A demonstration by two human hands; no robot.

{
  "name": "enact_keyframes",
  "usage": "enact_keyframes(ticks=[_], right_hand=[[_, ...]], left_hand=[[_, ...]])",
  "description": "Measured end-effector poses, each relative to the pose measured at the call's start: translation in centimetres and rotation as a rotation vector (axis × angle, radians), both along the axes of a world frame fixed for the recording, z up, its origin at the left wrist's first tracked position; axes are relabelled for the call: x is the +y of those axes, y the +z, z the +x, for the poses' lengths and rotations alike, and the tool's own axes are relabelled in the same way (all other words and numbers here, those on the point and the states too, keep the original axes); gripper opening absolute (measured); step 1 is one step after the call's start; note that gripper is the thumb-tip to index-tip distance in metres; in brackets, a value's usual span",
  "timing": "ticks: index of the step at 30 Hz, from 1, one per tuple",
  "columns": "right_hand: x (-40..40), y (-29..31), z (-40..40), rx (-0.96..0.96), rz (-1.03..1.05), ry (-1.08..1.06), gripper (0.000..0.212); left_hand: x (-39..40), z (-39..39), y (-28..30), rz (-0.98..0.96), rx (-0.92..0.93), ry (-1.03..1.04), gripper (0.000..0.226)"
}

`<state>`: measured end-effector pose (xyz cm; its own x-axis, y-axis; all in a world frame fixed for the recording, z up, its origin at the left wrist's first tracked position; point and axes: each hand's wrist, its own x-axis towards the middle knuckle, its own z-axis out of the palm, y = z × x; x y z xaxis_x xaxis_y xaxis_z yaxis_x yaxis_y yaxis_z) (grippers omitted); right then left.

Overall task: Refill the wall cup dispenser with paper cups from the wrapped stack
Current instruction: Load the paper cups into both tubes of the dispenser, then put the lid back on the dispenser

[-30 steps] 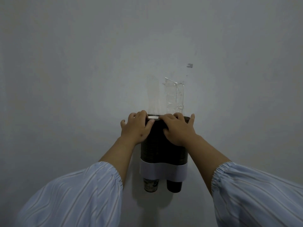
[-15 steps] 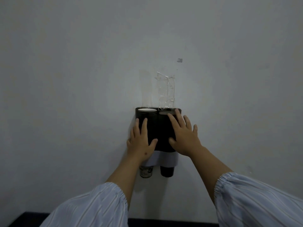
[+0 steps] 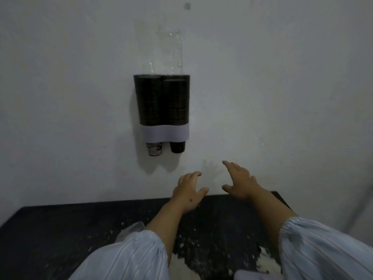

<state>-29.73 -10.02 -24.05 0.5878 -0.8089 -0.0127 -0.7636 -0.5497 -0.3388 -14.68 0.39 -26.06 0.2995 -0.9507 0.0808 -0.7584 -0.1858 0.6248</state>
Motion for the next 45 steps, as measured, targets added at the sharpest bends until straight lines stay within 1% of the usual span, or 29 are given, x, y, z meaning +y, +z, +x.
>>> enact_keyframes(ticks=[5,8,12,16,19,22,26,31,35,39,42,45], right_hand=[[1.8,-5.8,-5.7,0.080,0.153,-0.077,0.074],[3.3,-9.1,-8.7,0.115,0.239,-0.118,0.074],[5.1,-12.7,-12.9,0.137,0.362,-0.188,0.076],[6.3,-15.5,-16.0,0.183,0.472,-0.270,0.078],[7.4,-16.5,-17.2,0.149,0.583,-0.322,0.076],[8.3,-17.6,-17.9,0.101,0.648,-0.336,0.077],[8.6,-18.4,-17.9,0.057,0.634,-0.346,0.074],[8.3,-19.0,-17.7,-0.082,0.669,-0.454,0.082],[8.0,-19.6,-17.9,-0.117,0.703,-0.485,0.080],[8.1,-19.9,-17.7,-0.117,0.697,-0.470,0.078],[8.2,-19.6,-17.0,-0.145,0.662,-0.437,0.074],[8.1,-19.2,-16.0,-0.236,0.620,-0.416,0.071]], left_hand=[[2.0,-4.6,-5.3,0.190,0.097,-0.087,0.059],[2.9,-6.9,-7.7,0.281,0.179,-0.101,0.061],[3.8,-10.3,-10.1,0.385,0.319,-0.077,0.064],[5.0,-13.2,-13.2,0.487,0.362,-0.057,0.068],[6.0,-15.0,-14.8,0.523,0.457,-0.019,0.065],[6.3,-15.8,-15.9,0.521,0.607,0.069,0.065],[6.3,-16.1,-16.3,0.483,0.736,0.194,0.065],[6.0,-16.6,-16.8,0.439,0.883,0.272,0.056],[5.9,-16.2,-16.9,0.439,0.915,0.330,0.055],[6.0,-15.6,-17.7,0.433,0.909,0.329,0.040],[5.9,-15.1,-17.6,0.353,0.902,0.376,0.042],[5.5,-14.4,-16.9,0.272,0.851,0.392,0.048]])
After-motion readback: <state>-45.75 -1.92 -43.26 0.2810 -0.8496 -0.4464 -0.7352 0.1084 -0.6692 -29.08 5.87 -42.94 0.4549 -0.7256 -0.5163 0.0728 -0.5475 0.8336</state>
